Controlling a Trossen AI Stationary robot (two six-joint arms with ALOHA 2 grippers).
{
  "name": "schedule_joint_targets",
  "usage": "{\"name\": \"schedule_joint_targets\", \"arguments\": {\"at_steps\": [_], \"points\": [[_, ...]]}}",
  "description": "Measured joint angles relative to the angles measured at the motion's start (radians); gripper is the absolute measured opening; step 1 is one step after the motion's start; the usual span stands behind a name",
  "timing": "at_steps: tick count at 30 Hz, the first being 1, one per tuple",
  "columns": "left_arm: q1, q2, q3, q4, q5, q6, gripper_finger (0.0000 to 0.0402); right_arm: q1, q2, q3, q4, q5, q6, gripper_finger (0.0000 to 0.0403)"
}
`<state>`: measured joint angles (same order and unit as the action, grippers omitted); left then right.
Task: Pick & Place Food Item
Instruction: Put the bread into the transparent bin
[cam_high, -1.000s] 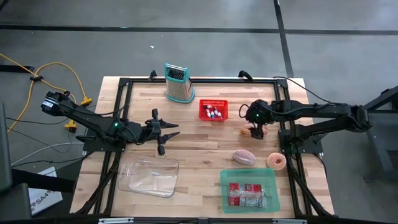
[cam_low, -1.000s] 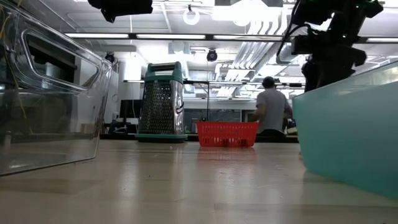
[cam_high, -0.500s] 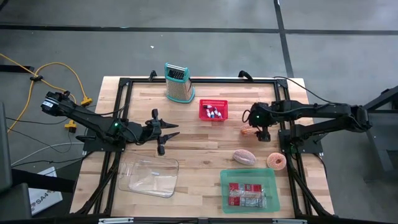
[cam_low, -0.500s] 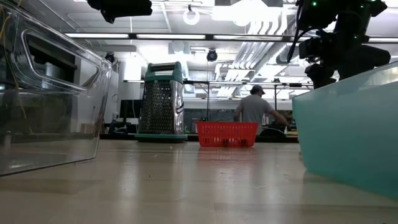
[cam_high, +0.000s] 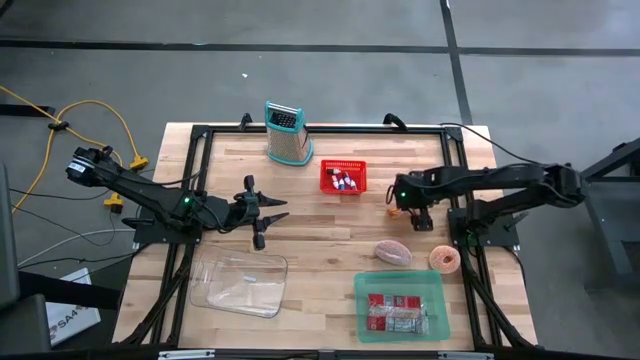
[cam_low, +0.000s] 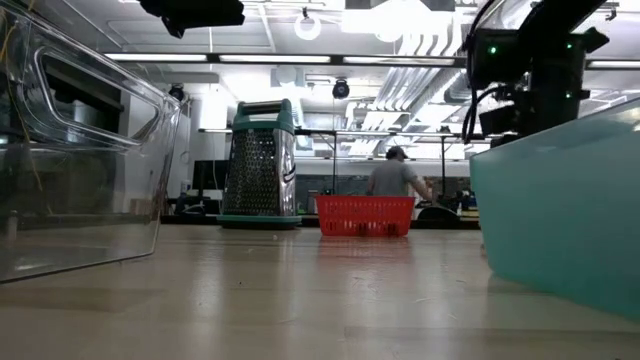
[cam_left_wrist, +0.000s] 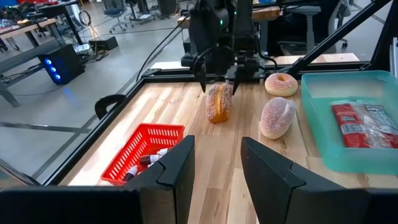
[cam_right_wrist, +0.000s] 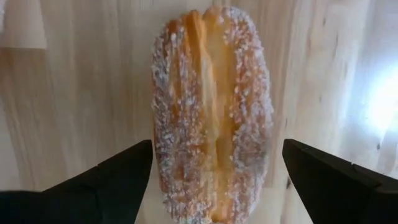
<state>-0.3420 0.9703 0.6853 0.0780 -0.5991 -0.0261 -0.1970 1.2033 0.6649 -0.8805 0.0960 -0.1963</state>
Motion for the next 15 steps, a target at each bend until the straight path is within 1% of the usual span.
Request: {"name": "schedule_joint_targets", "arguments": {"at_steps": [4, 9, 12, 15], "points": [[0.0, 0.0, 0.0, 0.0, 0.0, 0.0, 0.0124, 0.0, 0.056, -0.011, 0.054, -0.013, -0.001, 0.0349], [0.0, 0.0, 0.0, 0.0, 0.0, 0.0, 0.0124, 0.0, 0.125, -0.012, 0.071, -0.017, 0.0, 0.0349], [0.0, 0.0, 0.0, 0.0, 0.0, 0.0, 0.0124, 0.0, 0.148, -0.012, 0.071, -0.018, 0.001, 0.0348], [0.0, 0.0, 0.0, 0.0, 0.0, 0.0, 0.0124, 0.0, 0.15, -0.012, 0.072, -0.02, 0.0, 0.0336]]}}
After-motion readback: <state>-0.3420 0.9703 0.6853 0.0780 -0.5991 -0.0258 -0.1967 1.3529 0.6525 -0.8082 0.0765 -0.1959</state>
